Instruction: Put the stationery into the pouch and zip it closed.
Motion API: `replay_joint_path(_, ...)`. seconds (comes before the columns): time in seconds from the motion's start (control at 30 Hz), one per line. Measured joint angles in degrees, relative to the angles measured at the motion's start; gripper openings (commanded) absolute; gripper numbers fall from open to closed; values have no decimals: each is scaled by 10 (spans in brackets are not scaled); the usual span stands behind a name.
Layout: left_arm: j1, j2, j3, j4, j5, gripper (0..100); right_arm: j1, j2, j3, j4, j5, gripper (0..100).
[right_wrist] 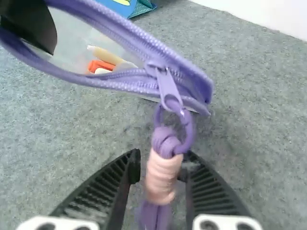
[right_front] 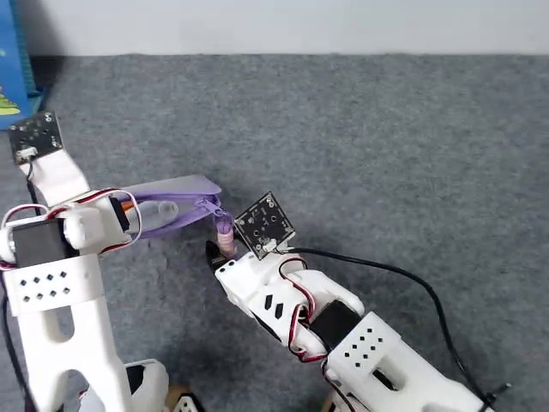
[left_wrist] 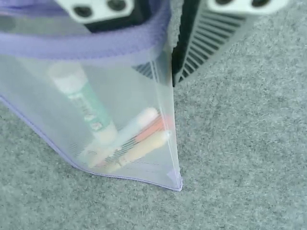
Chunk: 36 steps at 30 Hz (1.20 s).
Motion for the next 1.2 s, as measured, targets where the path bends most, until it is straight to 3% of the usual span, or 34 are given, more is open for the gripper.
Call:
replay_joint_path(0.13,0,1,0,0,0,13,0,4,0,-19,0,140)
replay_joint_path(0.33,0,1,0,1,0,13,2,7,0,-32,0,46)
replay_joint_path(0.53,0,1,0,2,0,13,1,8,5,-58,0,55)
replay_joint_path(0.7,0,1,0,2,0,13,0,8,5,-58,0,135)
replay_joint_path(1.2,0,1,0,2,0,13,3,8,5,-58,0,23)
